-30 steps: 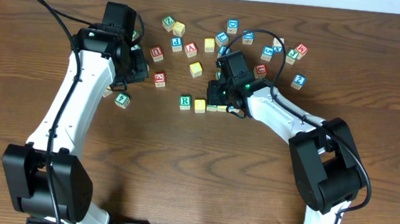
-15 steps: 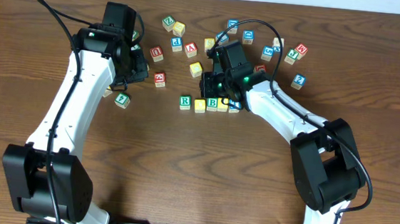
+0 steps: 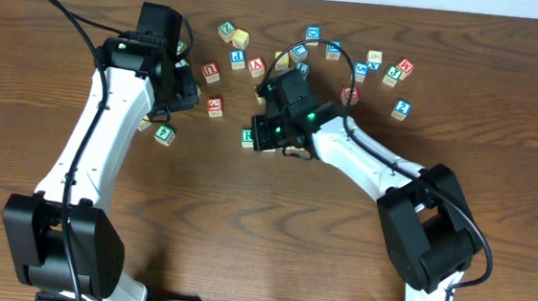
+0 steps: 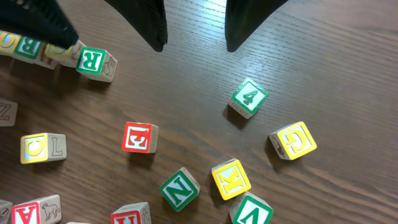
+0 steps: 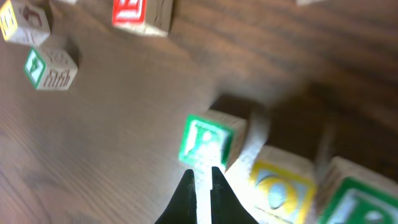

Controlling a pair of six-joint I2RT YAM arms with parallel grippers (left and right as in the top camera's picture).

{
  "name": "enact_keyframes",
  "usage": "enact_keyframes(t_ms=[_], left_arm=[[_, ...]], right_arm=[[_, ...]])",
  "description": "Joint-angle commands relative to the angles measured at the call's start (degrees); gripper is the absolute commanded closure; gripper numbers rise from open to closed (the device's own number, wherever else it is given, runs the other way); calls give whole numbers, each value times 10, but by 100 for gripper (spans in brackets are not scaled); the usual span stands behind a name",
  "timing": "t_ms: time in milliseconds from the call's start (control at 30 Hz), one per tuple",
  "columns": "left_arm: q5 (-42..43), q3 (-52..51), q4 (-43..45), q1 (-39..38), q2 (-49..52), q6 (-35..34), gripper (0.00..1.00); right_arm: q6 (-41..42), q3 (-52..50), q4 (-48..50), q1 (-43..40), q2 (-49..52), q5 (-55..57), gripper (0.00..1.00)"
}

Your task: Spell out ROBOT

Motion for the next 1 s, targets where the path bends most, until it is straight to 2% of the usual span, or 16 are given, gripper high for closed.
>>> enact_keyframes(t_ms=[0,967], left_arm=[[-9,-2,-1,3,4,-3,69],[-9,-2,-4,2,4,-3,69]], right_arm=[[0,8,-6,9,12,15,96],[4,5,-38,22,15,53,94]])
